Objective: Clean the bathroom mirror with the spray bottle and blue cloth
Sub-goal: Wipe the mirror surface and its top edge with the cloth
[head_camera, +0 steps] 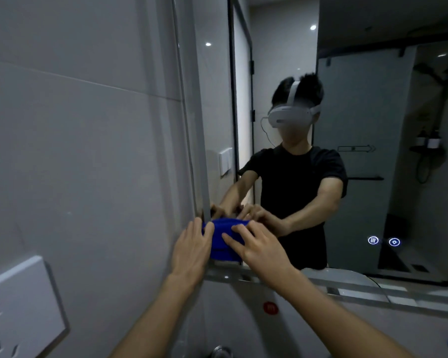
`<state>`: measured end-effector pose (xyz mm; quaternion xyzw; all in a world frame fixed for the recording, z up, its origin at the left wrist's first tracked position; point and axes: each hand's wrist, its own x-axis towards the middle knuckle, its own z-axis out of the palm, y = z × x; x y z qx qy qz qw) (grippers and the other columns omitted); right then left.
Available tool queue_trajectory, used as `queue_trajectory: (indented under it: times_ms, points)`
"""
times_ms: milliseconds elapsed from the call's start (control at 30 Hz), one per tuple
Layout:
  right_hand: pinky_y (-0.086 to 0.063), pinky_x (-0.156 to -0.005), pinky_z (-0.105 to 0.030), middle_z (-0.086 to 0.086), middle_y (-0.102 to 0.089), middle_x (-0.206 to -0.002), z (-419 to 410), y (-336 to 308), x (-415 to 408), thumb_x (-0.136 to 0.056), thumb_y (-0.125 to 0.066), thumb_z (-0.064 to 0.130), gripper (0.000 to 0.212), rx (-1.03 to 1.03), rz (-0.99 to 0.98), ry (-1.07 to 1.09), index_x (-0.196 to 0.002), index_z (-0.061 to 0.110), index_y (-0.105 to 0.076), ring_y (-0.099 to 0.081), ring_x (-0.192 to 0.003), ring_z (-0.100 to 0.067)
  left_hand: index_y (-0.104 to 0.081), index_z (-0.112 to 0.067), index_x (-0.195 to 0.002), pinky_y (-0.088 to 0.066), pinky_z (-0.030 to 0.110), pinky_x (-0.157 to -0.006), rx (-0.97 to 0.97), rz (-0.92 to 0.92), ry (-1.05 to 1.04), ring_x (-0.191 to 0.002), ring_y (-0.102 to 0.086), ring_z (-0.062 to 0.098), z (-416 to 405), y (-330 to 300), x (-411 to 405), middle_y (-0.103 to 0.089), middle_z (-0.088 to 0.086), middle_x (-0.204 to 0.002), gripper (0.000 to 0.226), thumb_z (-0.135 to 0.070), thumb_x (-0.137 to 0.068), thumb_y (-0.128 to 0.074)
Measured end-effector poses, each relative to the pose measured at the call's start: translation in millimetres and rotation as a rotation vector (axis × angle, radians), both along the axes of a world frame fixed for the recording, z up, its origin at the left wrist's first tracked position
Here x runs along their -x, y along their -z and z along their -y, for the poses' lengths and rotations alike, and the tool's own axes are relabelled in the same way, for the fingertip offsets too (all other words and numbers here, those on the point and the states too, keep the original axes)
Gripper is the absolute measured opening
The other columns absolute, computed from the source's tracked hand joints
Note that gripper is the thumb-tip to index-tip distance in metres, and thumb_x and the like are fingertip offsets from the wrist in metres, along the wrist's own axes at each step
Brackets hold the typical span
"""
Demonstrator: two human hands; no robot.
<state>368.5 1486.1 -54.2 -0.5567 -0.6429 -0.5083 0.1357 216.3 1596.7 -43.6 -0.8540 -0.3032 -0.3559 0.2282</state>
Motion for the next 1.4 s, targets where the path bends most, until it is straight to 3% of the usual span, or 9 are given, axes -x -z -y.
queue_trajectory:
  times_ms: [233, 500, 633, 767, 900, 1000, 1200, 1300, 1400]
  points:
    - [-0.054, -0.065, -0.037, -0.007, -0.066, -0.1, 4, 66, 7, -0.087, -0.048, 0.02, 0.032, 0.126, -0.138, 0.025, -0.11, 0.018, -0.07, -0.061, -0.08, -0.027, -0.041, -0.015, -0.087, -0.046, 0.035, -0.047, 0.046, -0.088, 0.027, -0.058, -0.057, 0.026, -2, 72, -4, -0.052, 0.009, -0.073, 0.047, 0.001, -0.057, -0.073]
    - [-0.052, -0.068, -0.032, -0.003, -0.066, -0.097, 8, 87, 7, -0.084, -0.05, 0.023, 0.027, 0.234, -0.15, 0.046, -0.099, 0.022, -0.073, -0.053, -0.082, -0.022, -0.042, -0.015, -0.087, -0.045, 0.032, -0.044, 0.244, -0.19, 0.051, -0.055, -0.057, 0.023, 0, 96, 0, -0.056, 0.007, -0.069, 0.08, -0.002, -0.023, -0.088]
    - [-0.054, -0.069, -0.03, -0.003, -0.067, -0.101, 8, 68, 2, -0.083, -0.061, 0.027, 0.027, 0.28, -0.046, 0.02, -0.106, 0.022, -0.072, -0.06, -0.084, -0.021, -0.055, -0.014, -0.075, -0.044, 0.031, -0.042, 0.14, -0.223, 0.058, -0.05, -0.056, 0.022, -7, 76, -1, -0.055, 0.006, -0.064, 0.06, -0.007, -0.028, -0.092]
    - [-0.054, -0.066, -0.036, -0.009, -0.067, -0.098, 2, 23, -2, -0.09, -0.053, 0.019, 0.028, 0.142, -0.006, -0.017, -0.109, 0.015, -0.072, -0.06, -0.08, -0.026, -0.048, -0.014, -0.085, -0.045, 0.033, -0.049, -0.023, -0.134, 0.062, -0.058, -0.057, 0.025, -7, 33, 0, -0.054, 0.007, -0.072, 0.024, -0.006, -0.064, -0.057]
    - [-0.054, -0.072, -0.041, -0.014, -0.066, -0.105, 4, -49, -7, -0.091, -0.05, 0.014, 0.033, 0.033, 0.065, -0.037, -0.117, 0.011, -0.069, -0.062, -0.084, -0.03, -0.059, -0.008, -0.083, -0.043, 0.036, -0.052, -0.054, -0.03, 0.023, -0.064, -0.056, 0.029, -1, -38, 0, -0.058, 0.012, -0.077, 0.033, 0.002, -0.054, -0.071]
    - [-0.054, -0.08, -0.047, -0.018, -0.063, -0.114, 6, -104, -8, -0.088, -0.054, 0.014, 0.04, 0.018, 0.088, -0.007, -0.126, 0.007, -0.063, -0.06, -0.094, -0.035, -0.056, -0.006, -0.079, -0.04, 0.037, -0.052, -0.118, 0.024, -0.009, -0.063, -0.055, 0.032, 4, -95, 1, -0.057, 0.015, -0.076, 0.032, 0.007, -0.051, -0.063]
    - [-0.051, -0.082, -0.049, -0.018, -0.063, -0.115, 6, -212, -3, -0.091, -0.034, 0.028, 0.05, -0.042, 0.109, 0.075, -0.126, 0.007, -0.063, -0.059, -0.096, -0.037, -0.055, -0.002, -0.09, -0.041, 0.04, -0.06, -0.143, 0.087, 0.039, -0.075, -0.056, 0.037, -1, -185, 2, -0.058, 0.02, -0.088, 0.04, 0.016, -0.057, -0.069]
    - [-0.048, -0.092, -0.048, -0.016, -0.058, -0.126, 6, -258, 1, -0.093, -0.053, 0.021, 0.043, -0.067, 0.118, 0.122, -0.134, 0.009, -0.056, -0.054, -0.107, -0.034, -0.057, 0.0, -0.107, -0.044, 0.039, -0.074, -0.171, 0.192, 0.078, -0.089, -0.057, 0.035, -5, -227, 1, -0.059, 0.02, -0.103, 0.036, 0.011, -0.074, -0.064]
    - [-0.042, -0.102, -0.044, -0.01, -0.05, -0.137, 6, -304, 3, -0.089, -0.068, 0.016, 0.058, -0.104, 0.091, 0.152, -0.142, 0.017, -0.046, -0.047, -0.121, -0.03, -0.051, -0.002, -0.126, -0.046, 0.038, -0.088, -0.2, 0.261, 0.113, -0.103, -0.057, 0.033, -7, -269, -4, -0.058, 0.018, -0.119, 0.045, 0.003, -0.083, -0.062]
